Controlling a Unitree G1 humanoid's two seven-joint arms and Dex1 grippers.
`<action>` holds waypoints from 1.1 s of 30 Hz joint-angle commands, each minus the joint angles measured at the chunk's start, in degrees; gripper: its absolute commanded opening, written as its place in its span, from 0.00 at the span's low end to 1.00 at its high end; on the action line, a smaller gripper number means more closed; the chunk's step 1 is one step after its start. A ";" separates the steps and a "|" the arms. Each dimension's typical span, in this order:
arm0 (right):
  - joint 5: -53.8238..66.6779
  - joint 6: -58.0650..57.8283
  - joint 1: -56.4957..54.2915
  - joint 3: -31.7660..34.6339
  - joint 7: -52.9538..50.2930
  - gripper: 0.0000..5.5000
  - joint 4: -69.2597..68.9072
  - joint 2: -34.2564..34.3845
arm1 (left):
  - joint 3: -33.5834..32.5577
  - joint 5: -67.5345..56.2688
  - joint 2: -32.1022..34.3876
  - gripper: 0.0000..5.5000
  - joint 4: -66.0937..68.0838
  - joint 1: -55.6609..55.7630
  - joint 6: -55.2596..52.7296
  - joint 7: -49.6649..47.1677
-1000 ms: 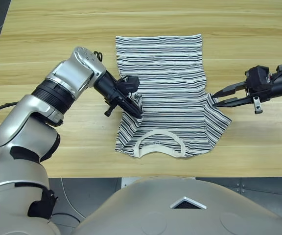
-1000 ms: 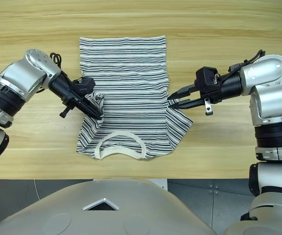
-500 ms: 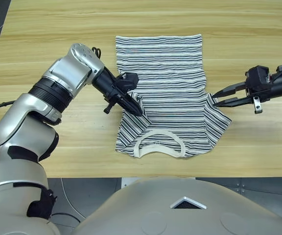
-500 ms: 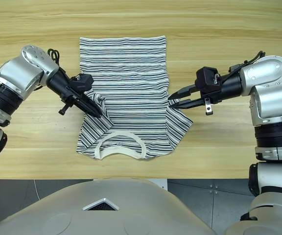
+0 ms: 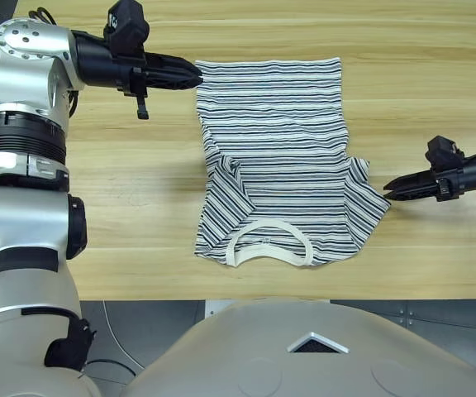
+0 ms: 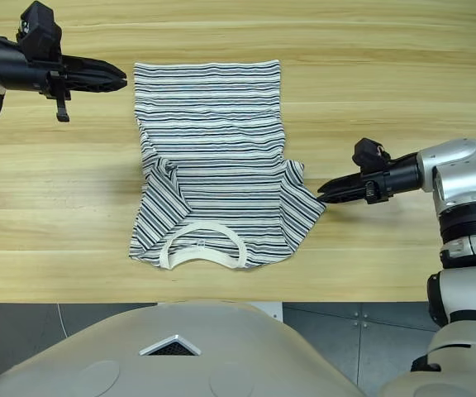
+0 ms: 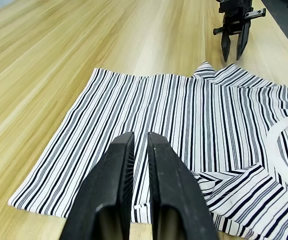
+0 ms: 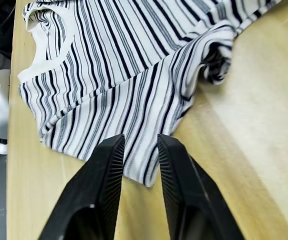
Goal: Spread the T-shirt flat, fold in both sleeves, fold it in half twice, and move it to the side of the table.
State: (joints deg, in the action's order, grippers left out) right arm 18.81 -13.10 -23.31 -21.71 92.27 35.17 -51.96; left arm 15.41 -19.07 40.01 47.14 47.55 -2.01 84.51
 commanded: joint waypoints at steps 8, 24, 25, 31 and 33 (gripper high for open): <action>-0.57 0.73 1.16 -2.65 0.19 0.41 -1.47 -2.95 | -4.73 3.85 -1.11 0.09 -0.22 0.80 0.45 2.84; -6.80 3.12 -0.27 -3.40 0.17 0.41 6.02 4.07 | -6.49 6.06 -2.03 0.09 -2.83 -0.63 -0.13 2.89; -6.76 3.05 -0.20 -3.64 0.18 0.37 5.92 3.94 | -6.55 6.14 -2.08 0.09 -2.93 -0.64 -0.13 2.92; -4.64 2.40 0.53 -5.92 0.22 0.16 3.46 1.87 | -6.85 6.64 -2.25 0.09 -3.47 -0.57 -0.10 3.16; -4.50 2.20 0.55 -6.13 0.22 0.08 3.17 1.68 | -6.98 6.78 -2.30 0.09 -3.47 -0.53 -0.07 3.26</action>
State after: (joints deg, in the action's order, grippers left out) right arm 15.25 -10.29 -23.85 -26.61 92.64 38.46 -49.44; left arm 8.84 -13.11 37.63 44.42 47.34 -2.00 86.82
